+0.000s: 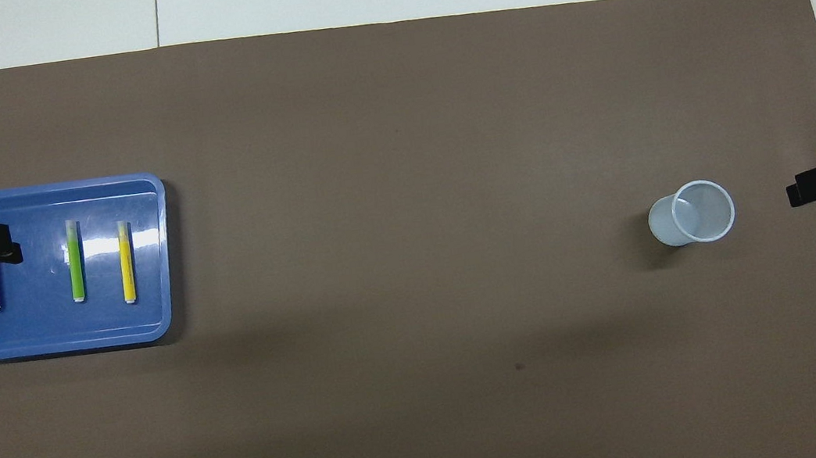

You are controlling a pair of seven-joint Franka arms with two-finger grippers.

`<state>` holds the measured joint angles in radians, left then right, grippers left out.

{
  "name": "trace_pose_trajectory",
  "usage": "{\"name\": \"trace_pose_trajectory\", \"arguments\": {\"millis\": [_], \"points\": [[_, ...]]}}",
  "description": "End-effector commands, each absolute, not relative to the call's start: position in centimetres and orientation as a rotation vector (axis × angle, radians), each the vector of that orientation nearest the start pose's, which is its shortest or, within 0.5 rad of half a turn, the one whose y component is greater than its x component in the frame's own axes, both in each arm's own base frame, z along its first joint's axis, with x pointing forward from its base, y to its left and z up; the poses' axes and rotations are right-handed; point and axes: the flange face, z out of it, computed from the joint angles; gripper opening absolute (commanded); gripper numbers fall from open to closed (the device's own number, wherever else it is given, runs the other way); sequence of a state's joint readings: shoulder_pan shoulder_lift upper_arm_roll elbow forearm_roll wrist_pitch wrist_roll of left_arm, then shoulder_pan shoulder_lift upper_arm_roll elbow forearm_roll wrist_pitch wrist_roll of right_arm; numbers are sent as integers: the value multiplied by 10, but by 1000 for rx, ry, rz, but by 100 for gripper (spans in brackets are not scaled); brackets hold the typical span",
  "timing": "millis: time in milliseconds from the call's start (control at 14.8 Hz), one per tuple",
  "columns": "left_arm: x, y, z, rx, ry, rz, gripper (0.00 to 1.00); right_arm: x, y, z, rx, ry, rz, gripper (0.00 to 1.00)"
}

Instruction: Transfer and insert pens with both arms

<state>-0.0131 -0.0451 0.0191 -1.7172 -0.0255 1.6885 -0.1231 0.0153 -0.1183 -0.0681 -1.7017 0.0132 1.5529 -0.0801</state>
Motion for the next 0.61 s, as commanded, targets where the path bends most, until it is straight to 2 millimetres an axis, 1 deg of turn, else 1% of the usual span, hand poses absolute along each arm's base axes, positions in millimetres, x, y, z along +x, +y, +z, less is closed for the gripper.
{"name": "trace_pose_trajectory", "arguments": {"millis": [0,203,406,474,542], "points": [[543,3,563,-3146,-250,-98,100,513,-31,629,-3132,-1,65,100],[568,4,528,-3145,-247,-107,100,513,-31,629,-3132,-1,62,100],[597,6,480,-3143,-253,-127,100,513,-27,629,-3133,-15,62,100],[602,9,471,-3141,-260,-142,100,513,-27,629,-3133,-13,60,100],[605,19,466,-3138,-284,-149,100,513,-27,629,-3133,-13,58,100]]}}
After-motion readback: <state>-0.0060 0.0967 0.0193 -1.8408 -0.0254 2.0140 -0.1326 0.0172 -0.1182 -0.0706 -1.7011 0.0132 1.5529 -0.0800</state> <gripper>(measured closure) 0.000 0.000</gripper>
